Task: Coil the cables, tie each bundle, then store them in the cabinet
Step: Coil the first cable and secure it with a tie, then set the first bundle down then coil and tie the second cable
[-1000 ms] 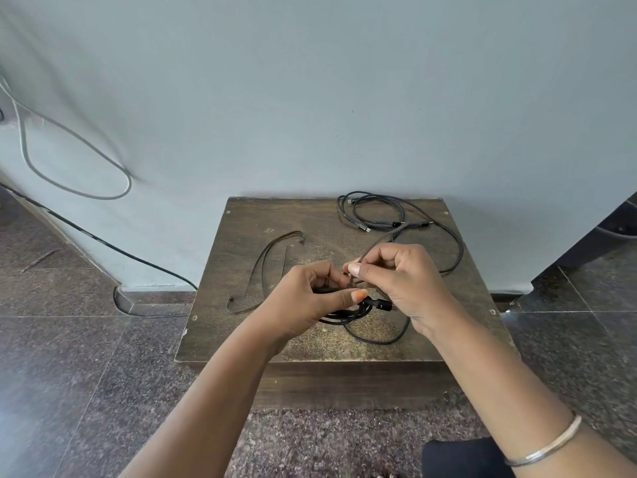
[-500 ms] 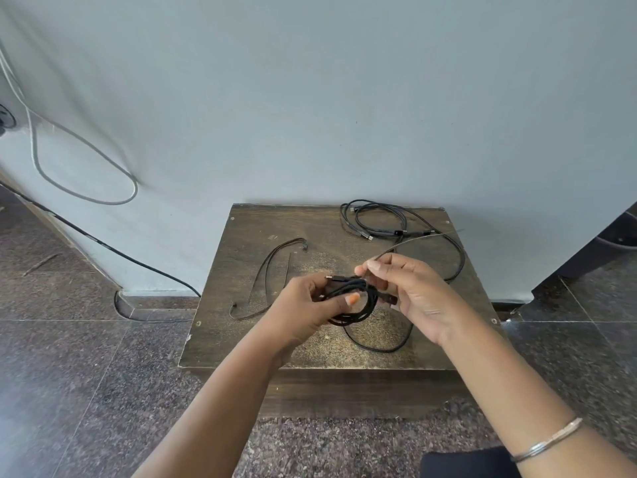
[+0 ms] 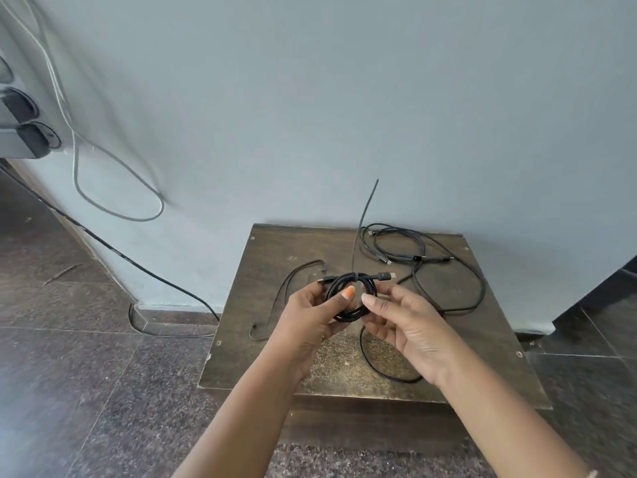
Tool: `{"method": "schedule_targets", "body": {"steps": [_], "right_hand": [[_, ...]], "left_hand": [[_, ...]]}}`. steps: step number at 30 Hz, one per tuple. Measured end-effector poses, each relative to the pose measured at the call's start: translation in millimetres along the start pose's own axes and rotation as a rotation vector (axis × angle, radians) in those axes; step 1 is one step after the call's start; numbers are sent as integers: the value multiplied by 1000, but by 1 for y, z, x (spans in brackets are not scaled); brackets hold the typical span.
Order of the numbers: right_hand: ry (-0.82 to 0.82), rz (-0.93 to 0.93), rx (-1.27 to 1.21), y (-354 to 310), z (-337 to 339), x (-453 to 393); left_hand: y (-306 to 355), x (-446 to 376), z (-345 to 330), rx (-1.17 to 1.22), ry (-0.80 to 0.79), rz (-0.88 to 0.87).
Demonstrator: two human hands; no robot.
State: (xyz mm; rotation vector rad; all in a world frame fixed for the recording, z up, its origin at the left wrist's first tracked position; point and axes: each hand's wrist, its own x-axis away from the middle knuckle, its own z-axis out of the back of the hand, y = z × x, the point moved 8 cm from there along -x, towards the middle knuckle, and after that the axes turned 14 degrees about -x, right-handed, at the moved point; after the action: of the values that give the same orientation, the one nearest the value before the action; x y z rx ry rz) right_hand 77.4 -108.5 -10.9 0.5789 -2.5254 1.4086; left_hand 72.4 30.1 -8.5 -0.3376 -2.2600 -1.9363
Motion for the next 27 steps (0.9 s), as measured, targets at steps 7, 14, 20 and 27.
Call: {"method": "schedule_targets", "body": {"steps": [7,14,20,27], "right_hand": [[194,140,47,3,-18,-20],[281,149,90,2,-49,-67],[357,169,125,4,-85,-129],[449,164,352,18,-102,-163]], "left_hand": [[7,-4,20,94,120,-23],[3,-9,49,255,388,45],[-17,-9,61,412,543,179],[-15,-12,67,420,567,201]]}}
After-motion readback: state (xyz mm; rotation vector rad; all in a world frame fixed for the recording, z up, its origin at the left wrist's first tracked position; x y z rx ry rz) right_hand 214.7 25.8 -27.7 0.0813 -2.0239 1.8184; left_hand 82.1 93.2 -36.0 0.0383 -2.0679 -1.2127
